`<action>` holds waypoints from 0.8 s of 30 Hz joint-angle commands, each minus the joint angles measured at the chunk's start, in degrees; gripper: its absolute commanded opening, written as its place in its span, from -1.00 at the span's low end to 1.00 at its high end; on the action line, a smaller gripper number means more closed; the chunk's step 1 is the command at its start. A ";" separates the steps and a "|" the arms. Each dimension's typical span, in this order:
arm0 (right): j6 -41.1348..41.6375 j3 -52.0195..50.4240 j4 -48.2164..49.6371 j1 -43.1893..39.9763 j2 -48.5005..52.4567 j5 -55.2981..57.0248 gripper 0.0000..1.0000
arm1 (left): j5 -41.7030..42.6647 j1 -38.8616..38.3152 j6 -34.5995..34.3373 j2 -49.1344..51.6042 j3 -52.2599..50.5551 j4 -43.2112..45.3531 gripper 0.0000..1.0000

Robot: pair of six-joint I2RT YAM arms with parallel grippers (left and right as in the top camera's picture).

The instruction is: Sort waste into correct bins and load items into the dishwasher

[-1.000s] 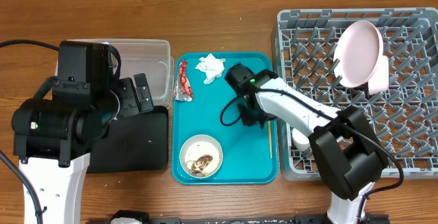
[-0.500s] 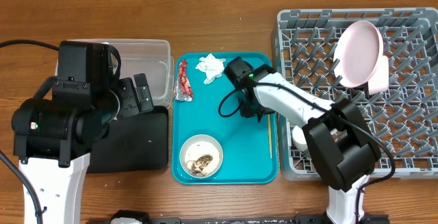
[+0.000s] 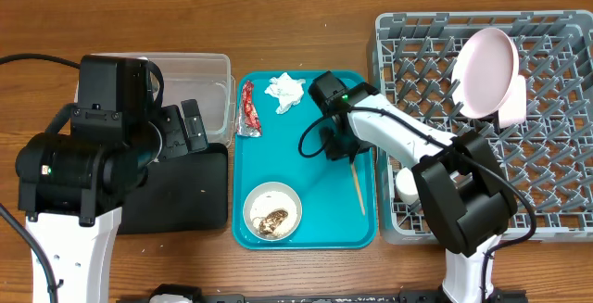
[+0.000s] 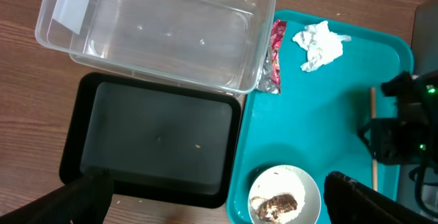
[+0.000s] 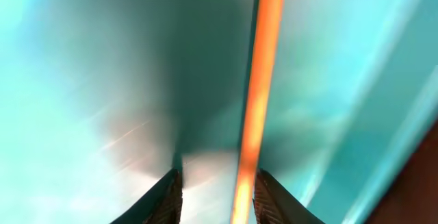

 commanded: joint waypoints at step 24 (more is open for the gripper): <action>-5.29 6.56 -5.20 -0.42 -6.60 -8.15 -0.92 | -0.70 0.15 -0.98 0.17 0.59 0.04 1.00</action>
